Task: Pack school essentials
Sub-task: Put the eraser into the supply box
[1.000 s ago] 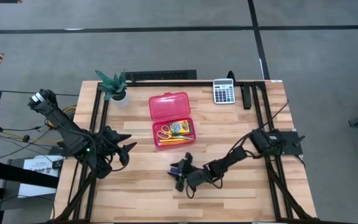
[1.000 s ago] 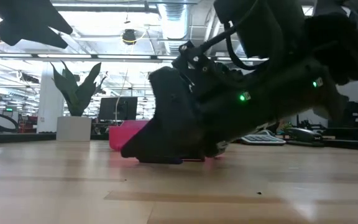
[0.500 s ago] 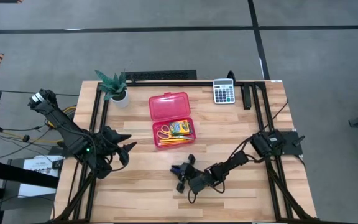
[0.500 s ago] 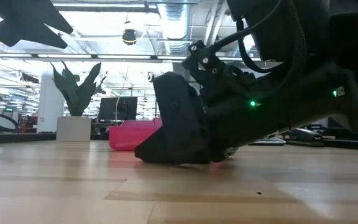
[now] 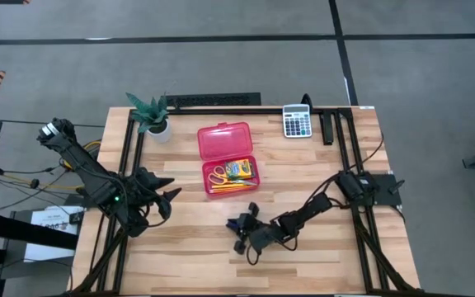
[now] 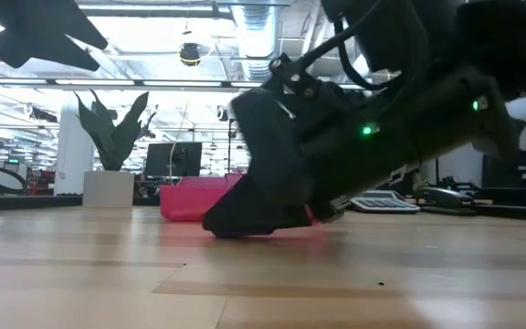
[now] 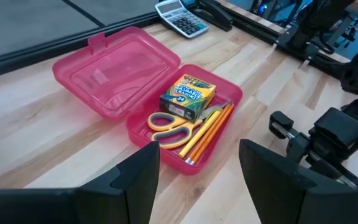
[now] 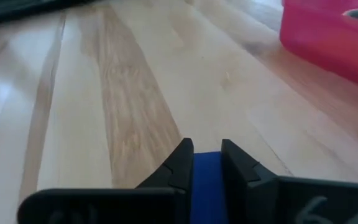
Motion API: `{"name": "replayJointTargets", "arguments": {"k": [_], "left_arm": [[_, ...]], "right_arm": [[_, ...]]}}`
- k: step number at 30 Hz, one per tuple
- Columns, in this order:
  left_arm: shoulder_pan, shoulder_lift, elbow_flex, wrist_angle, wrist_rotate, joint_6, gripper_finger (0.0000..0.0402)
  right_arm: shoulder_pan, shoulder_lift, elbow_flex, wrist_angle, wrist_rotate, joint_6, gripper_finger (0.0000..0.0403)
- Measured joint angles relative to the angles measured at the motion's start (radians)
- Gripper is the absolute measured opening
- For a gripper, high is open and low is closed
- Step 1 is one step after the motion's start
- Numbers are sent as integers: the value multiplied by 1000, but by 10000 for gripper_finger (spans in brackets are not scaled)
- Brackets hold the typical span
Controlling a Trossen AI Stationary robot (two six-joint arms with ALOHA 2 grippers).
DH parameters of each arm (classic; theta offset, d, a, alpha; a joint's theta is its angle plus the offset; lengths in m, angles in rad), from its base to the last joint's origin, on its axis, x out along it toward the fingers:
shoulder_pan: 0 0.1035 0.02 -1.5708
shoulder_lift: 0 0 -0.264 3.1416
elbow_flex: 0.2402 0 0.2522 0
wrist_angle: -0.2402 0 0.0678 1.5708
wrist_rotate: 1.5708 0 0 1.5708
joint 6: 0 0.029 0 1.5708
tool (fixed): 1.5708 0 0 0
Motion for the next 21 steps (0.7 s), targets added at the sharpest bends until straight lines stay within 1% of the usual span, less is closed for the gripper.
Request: {"name": "replayJointTargets", "arguments": {"k": [2,7,11,15,21], "left_arm": [[0,0,0,0,-6,2,208],[0,0,0,0,-19,11,208],[0,0,0,0,-37,14,208],[0,0,0,0,-51,14,208],[0,0,0,0,-53,14,208]], "right_arm": [[-13,-31,-2,-22,-15,-56,58],[-51,-120,0,-46,-7,-159,57],[-92,-161,0,-56,-18,-247,57],[-156,-197,2,-50,-69,-320,57],[-275,-201,2,-50,-192,-395,57]]}}
